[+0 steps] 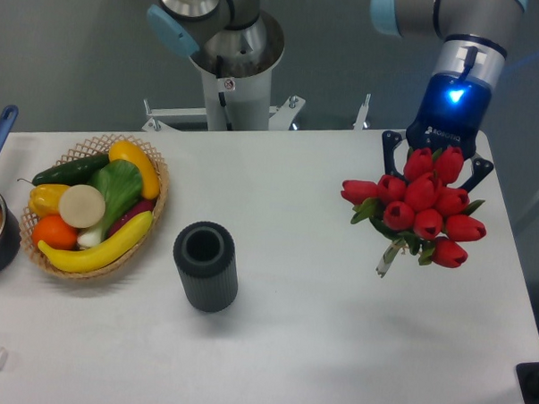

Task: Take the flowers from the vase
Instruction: 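Carry the held tulips away from the vase over the open table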

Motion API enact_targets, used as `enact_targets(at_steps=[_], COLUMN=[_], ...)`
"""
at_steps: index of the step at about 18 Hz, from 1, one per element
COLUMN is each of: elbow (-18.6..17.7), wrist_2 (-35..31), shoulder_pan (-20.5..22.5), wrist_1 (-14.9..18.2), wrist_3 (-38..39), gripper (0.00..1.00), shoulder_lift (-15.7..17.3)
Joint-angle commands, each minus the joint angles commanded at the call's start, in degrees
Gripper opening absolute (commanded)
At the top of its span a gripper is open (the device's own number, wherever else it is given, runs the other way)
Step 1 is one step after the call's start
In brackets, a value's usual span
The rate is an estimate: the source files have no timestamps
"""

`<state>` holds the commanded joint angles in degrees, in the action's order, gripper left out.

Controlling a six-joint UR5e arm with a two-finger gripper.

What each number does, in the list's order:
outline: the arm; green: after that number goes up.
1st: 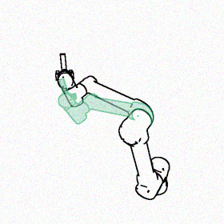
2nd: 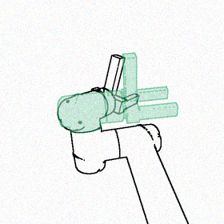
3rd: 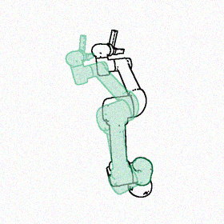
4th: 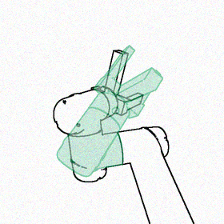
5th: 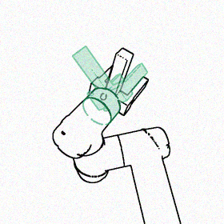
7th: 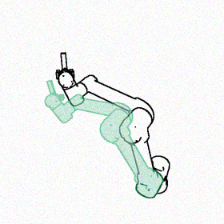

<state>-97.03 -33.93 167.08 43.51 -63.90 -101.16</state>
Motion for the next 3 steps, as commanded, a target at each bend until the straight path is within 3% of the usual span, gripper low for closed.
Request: enact_targets(at_steps=[3], elbow=[0.26], wrist_2=[0.09], shoulder_pan=[0.0], wrist_1=[0.0], wrist_3=[0.17], gripper=[0.4], shoulder_lift=[0.0])
